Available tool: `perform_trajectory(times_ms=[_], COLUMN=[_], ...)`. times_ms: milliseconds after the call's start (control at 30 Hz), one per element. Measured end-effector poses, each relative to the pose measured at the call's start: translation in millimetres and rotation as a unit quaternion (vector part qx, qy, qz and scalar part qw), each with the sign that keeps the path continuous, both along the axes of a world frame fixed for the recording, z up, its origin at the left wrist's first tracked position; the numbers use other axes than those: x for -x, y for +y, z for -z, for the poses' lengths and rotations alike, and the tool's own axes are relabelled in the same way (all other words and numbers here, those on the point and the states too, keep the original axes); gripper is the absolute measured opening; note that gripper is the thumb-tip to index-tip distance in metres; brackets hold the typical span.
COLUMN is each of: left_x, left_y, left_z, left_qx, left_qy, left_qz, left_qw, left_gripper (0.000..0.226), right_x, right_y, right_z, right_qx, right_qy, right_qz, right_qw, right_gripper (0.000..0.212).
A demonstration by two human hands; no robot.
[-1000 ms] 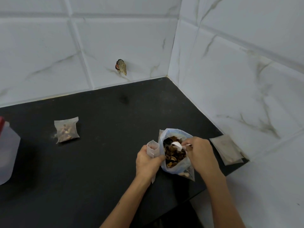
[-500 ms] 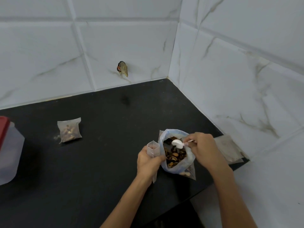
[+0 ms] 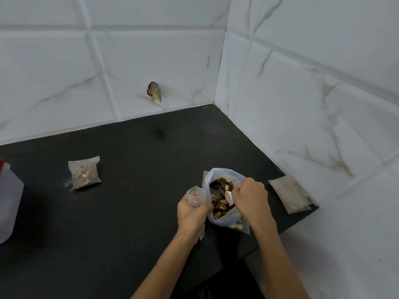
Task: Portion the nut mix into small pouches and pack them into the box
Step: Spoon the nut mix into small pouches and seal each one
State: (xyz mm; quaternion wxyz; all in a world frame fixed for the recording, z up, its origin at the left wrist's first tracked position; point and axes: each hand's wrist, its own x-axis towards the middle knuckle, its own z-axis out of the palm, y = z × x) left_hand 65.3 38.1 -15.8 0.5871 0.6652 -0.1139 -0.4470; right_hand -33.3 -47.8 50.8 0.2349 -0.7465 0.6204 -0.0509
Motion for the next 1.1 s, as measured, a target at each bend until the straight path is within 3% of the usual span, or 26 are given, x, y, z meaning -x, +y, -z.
perform_trajectory(times_ms=[167,400,667,867,1000,1100], left_x=[-2,3,2,1,-1,-1], left_y=[0,-5,-2,2,0,1], left_z=[-5,-10,-14,-17,-16,-14], left_qx=[0.024,0.029,0.018,-0.001,-0.033,-0.047], left_qy=[0.002,-0.002,-0.002,-0.040,-0.055,-0.075], left_qz=[0.025,0.057,0.020,0.053,0.071,0.081], left_qw=[0.999,0.998,1.000,0.998,0.995,0.993], left_gripper=[0.032,0.046,0.029,0.032,0.052,0.053], right_x=[1,8,15,11,11,18], right_y=[-7,-9,-18,-17,-17,-17], right_z=[14,21,16,16,14,12], right_qx=[-0.035,-0.077,-0.262,-0.295,-0.298,-0.310], right_qy=[-0.067,-0.176,-0.238,-0.297,-0.320,-0.353], right_qz=[0.064,0.090,0.147,0.160,0.165,0.178], right_qw=[0.995,0.977,0.924,0.894,0.884,0.865], right_gripper=[0.016,0.013,0.019,0.023,0.019,0.017])
